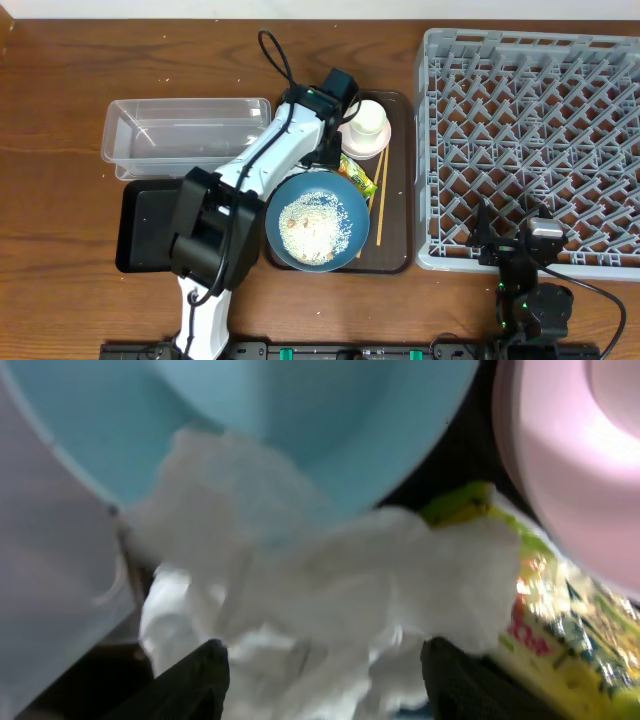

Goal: Sort waste into correct bins and load items into the dishwasher rack
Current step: 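Reach the left gripper to the white tissue and grasp it, then carry the tissue with the left gripper and drop it into the clear bin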

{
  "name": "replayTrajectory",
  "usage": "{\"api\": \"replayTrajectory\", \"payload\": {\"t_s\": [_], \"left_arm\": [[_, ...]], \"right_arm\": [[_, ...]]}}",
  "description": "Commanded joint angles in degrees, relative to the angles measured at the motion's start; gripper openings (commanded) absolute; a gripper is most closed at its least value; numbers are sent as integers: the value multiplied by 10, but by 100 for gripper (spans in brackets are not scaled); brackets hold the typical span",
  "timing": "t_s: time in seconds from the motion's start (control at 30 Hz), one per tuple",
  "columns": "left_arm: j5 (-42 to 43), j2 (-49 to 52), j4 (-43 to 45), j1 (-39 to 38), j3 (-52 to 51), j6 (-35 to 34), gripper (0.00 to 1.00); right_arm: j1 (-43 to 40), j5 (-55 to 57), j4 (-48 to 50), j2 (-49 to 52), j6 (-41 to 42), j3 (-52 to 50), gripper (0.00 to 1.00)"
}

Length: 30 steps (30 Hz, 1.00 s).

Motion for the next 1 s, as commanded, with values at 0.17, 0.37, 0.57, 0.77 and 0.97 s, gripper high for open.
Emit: {"api": "replayTrajectory", "payload": {"t_s": [0.17, 0.37, 0.57, 0.77, 0.97], "left_arm": [[-10, 13, 9, 0, -6, -6, 64], [-10, 14, 13, 0, -33, -17, 63], [-10, 13, 15, 0, -45, -16, 29], [-10, -9, 13, 0, -18, -16, 14], [-59, -83, 10, 0, -10, -16, 6]], "right_arm": [[-6, 1, -2, -2, 1, -1, 99], [-6, 1, -2, -2, 1, -1, 99], [-6, 1, -2, -2, 1, -1, 99], [-6, 1, -2, -2, 1, -1, 99], [-6, 1, -2, -2, 1, -1, 99]]}}
